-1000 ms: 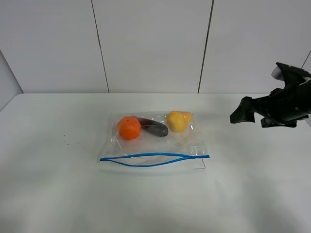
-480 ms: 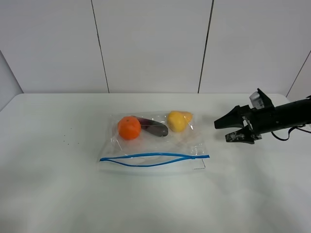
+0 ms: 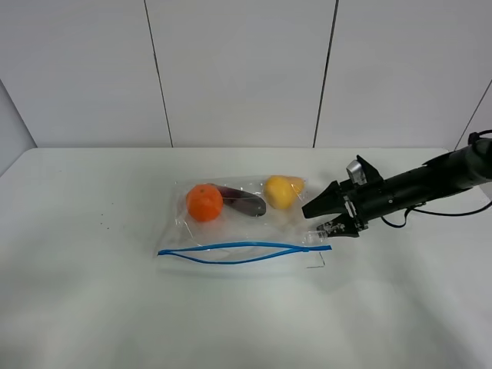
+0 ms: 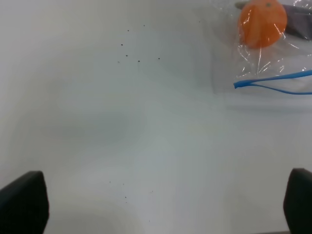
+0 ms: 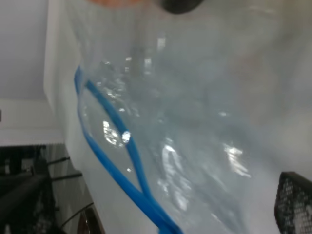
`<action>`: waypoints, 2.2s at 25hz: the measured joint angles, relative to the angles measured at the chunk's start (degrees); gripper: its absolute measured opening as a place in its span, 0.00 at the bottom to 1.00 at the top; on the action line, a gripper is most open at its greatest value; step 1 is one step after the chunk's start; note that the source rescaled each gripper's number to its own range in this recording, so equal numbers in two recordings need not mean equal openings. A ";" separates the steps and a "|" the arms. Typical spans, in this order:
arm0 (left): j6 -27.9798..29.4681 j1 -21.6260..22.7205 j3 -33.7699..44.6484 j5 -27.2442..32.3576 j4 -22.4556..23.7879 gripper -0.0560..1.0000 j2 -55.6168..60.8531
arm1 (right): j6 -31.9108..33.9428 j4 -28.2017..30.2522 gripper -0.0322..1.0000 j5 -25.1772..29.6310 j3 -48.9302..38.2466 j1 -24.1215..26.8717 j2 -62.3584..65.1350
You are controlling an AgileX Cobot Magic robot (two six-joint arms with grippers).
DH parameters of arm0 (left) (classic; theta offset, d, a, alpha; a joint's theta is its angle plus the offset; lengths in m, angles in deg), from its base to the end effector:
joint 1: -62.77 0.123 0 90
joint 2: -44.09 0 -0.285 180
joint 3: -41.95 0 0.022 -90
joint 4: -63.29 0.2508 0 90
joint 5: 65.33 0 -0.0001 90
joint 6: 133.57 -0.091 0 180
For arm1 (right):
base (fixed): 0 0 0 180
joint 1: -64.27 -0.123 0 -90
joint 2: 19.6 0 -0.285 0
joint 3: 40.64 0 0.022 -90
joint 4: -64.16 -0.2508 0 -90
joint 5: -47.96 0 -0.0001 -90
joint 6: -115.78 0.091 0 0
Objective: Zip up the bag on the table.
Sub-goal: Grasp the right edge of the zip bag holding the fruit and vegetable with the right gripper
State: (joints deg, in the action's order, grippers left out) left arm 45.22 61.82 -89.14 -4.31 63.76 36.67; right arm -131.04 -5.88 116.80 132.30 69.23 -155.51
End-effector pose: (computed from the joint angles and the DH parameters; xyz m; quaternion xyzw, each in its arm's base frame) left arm -0.0053 0.0007 0.2753 0.0159 0.8541 0.0053 0.5199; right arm 0.3754 0.0475 0.0907 -0.1081 0.8534 0.5025 0.0866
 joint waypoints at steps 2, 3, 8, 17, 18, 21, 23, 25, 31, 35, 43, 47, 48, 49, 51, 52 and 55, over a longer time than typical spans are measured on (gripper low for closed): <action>0.00 0.00 0.00 0.00 0.00 1.00 0.00 | 0.25 -0.43 1.00 0.18 0.18 -1.79 0.00; 0.00 0.00 0.00 0.00 0.00 1.00 0.00 | 0.32 -0.50 1.00 0.19 0.18 -2.40 -0.05; 0.00 0.00 0.00 0.00 0.00 1.00 0.00 | 1.56 -0.56 1.00 0.30 0.18 -3.22 -0.05; 0.00 0.00 0.00 0.00 0.00 1.00 0.00 | 1.98 -0.56 1.00 0.30 0.18 -3.24 -0.05; 0.00 0.00 0.00 0.00 0.00 1.00 0.00 | 1.98 -0.51 1.00 0.30 0.18 -3.24 -0.05; 0.00 0.00 0.00 0.00 0.00 1.00 0.00 | 1.98 -0.21 0.90 0.30 0.18 -3.24 -0.05; 0.00 0.00 0.00 0.00 0.00 1.00 0.00 | 2.03 0.05 0.82 0.30 0.18 -3.24 -0.05; 0.00 0.00 0.00 0.00 0.00 1.00 0.00 | 2.03 0.33 0.75 0.30 0.18 -3.24 -0.05; 0.00 0.00 0.00 0.00 0.00 1.00 0.00 | 2.51 1.31 0.60 0.30 0.18 -3.24 -0.05; 0.00 0.00 0.00 0.00 0.00 1.00 0.00 | 2.84 1.62 0.53 0.30 0.18 -3.24 -0.05; 0.00 0.00 0.00 0.00 0.00 1.00 0.00 | 3.01 1.62 0.40 0.30 0.18 -3.24 -0.05; 0.00 0.00 0.00 0.00 0.00 1.00 0.00 | 3.27 1.62 0.31 0.30 0.18 -3.24 -0.05; 0.00 0.00 0.00 0.00 0.00 1.00 0.00 | 3.27 1.62 0.28 0.30 0.18 -3.24 -0.05; 0.00 0.00 0.00 0.00 0.00 1.00 0.00 | 3.27 1.62 0.25 0.30 0.18 -3.24 -0.05; 0.00 0.00 0.00 0.00 0.00 1.00 0.00 | 3.32 1.62 0.18 0.30 0.18 -3.24 -0.05; 0.00 0.00 0.00 0.00 0.00 1.00 0.00 | 3.32 1.62 0.14 0.30 0.18 -3.24 -0.05; 0.00 0.00 0.00 0.00 0.00 1.00 0.00 | 3.32 1.62 0.05 0.30 0.18 -3.24 -0.05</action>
State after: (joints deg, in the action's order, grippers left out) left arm 45.22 61.82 -89.14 -4.31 63.76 36.67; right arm -127.73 -4.26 117.10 132.48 65.99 -155.56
